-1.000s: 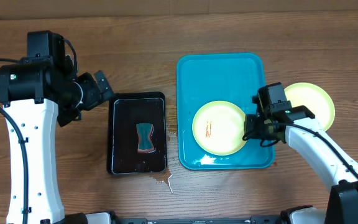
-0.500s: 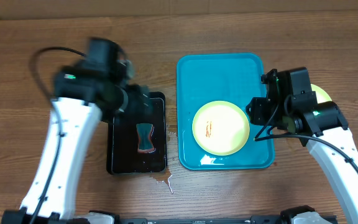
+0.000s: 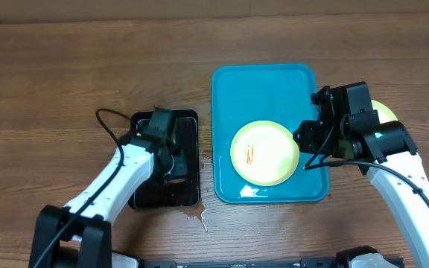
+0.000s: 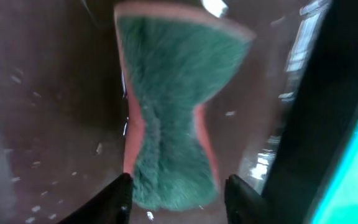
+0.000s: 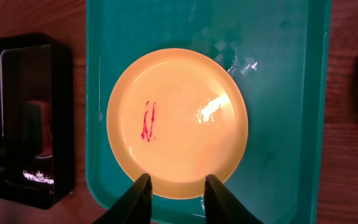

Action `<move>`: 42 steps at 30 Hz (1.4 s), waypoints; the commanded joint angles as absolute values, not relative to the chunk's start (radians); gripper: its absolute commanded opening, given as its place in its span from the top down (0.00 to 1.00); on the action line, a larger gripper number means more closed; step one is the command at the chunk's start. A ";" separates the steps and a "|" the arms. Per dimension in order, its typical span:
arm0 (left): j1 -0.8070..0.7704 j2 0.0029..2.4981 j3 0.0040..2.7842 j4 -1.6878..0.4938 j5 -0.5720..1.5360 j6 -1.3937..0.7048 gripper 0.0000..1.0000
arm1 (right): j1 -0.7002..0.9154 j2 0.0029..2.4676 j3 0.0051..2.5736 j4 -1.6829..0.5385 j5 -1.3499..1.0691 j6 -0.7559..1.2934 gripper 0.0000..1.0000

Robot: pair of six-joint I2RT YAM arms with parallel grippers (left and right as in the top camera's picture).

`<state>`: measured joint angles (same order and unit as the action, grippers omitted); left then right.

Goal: Clean dirty plates on tray and stack at the side
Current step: 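Lower the left gripper into the black tray and grasp the sponge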

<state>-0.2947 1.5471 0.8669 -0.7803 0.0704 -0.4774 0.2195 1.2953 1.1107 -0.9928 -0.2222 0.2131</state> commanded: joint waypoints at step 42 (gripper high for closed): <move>-0.294 1.734 1.070 -0.888 0.019 -0.397 0.96 | 0.224 1.292 1.121 -1.010 -0.230 0.213 0.77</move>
<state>-0.2943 1.7329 1.0096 -0.8463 0.0219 -0.3901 0.2195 1.2953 1.1107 -1.0077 -0.2283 0.2127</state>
